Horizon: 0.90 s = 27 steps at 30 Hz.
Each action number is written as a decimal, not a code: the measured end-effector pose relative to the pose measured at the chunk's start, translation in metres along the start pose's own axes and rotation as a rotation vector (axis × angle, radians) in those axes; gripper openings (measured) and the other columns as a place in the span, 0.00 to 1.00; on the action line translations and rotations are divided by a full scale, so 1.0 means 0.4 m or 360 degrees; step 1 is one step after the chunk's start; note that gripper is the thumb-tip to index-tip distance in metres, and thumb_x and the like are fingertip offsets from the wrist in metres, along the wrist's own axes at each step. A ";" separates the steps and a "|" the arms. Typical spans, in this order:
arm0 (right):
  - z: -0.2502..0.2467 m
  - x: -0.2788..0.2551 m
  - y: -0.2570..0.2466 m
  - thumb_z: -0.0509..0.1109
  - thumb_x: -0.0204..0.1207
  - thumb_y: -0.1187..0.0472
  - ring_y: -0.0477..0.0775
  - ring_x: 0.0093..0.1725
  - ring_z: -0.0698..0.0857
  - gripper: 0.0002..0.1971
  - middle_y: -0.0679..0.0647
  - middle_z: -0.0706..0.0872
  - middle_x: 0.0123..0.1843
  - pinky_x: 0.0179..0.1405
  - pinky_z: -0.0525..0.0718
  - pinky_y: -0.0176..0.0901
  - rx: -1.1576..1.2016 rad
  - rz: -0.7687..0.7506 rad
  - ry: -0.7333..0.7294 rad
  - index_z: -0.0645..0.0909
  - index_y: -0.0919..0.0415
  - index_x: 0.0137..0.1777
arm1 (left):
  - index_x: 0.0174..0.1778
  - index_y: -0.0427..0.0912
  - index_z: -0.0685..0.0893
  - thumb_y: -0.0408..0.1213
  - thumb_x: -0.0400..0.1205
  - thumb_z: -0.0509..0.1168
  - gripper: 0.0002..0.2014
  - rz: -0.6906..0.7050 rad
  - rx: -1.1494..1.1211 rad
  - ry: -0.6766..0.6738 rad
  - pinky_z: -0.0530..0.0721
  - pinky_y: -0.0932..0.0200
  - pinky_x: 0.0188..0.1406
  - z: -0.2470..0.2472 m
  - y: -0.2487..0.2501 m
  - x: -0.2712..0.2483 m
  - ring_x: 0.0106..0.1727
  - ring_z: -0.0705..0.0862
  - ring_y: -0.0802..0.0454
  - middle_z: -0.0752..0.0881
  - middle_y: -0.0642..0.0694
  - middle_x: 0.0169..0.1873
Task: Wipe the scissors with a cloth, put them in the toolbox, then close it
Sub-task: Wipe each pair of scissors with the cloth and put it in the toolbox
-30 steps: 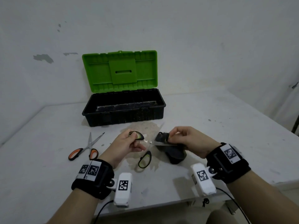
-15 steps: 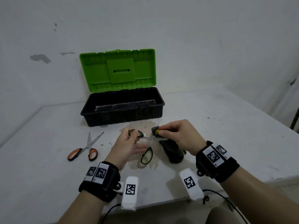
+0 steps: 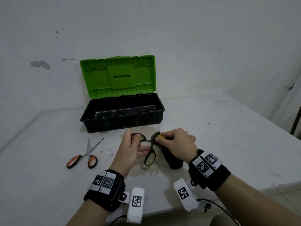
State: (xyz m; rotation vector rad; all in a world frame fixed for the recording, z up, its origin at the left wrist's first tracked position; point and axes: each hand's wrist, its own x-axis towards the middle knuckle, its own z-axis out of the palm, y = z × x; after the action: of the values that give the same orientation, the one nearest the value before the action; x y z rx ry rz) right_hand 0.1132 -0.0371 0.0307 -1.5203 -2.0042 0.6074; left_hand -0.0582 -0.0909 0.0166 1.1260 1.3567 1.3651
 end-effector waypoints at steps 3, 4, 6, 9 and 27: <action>0.005 0.002 -0.003 0.69 0.73 0.37 0.42 0.38 0.81 0.14 0.42 0.85 0.29 0.53 0.67 0.50 0.0041 -0.0001 -0.0030 0.88 0.43 0.36 | 0.55 0.35 0.71 0.38 0.92 0.52 0.09 0.0018 0.0026 -0.0032 0.91 0.56 0.40 0.006 0.000 -0.004 0.43 0.94 0.44 0.80 0.27 0.57; 0.006 0.002 -0.004 0.70 0.73 0.37 0.43 0.37 0.80 0.16 0.44 0.82 0.27 0.53 0.68 0.50 0.0057 0.0005 -0.0022 0.87 0.47 0.34 | 0.55 0.35 0.71 0.38 0.92 0.52 0.09 0.0023 0.0020 -0.0037 0.91 0.56 0.40 0.007 0.000 -0.005 0.43 0.94 0.44 0.79 0.26 0.58; 0.008 0.002 -0.006 0.71 0.71 0.37 0.47 0.36 0.81 0.21 0.46 0.80 0.26 0.53 0.70 0.50 0.0080 0.0015 -0.0001 0.83 0.56 0.34 | 0.55 0.35 0.71 0.38 0.92 0.52 0.09 0.0030 0.0019 -0.0051 0.91 0.57 0.40 0.006 -0.001 -0.003 0.44 0.94 0.44 0.80 0.27 0.56; 0.014 0.014 0.003 0.72 0.63 0.34 0.56 0.36 0.85 0.27 0.54 0.85 0.29 0.54 0.81 0.54 0.0207 0.0063 -0.0097 0.82 0.62 0.38 | 0.52 0.37 0.71 0.38 0.92 0.52 0.08 0.0022 0.0007 -0.0068 0.91 0.54 0.42 0.006 0.000 -0.008 0.45 0.93 0.42 0.80 0.39 0.45; -0.030 0.033 -0.010 0.69 0.66 0.30 0.46 0.36 0.84 0.19 0.41 0.85 0.27 0.49 0.83 0.50 0.0346 -0.0038 -0.0279 0.89 0.44 0.38 | 0.56 0.37 0.73 0.38 0.92 0.53 0.08 -0.0017 -0.0092 0.0000 0.91 0.53 0.42 0.008 0.012 -0.002 0.45 0.94 0.40 0.76 0.39 0.46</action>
State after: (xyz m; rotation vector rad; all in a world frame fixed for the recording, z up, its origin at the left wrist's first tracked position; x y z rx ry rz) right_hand 0.1155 -0.0250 0.0443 -1.3513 -2.0052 0.9448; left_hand -0.0550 -0.0911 0.0215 1.0791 1.3133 1.3879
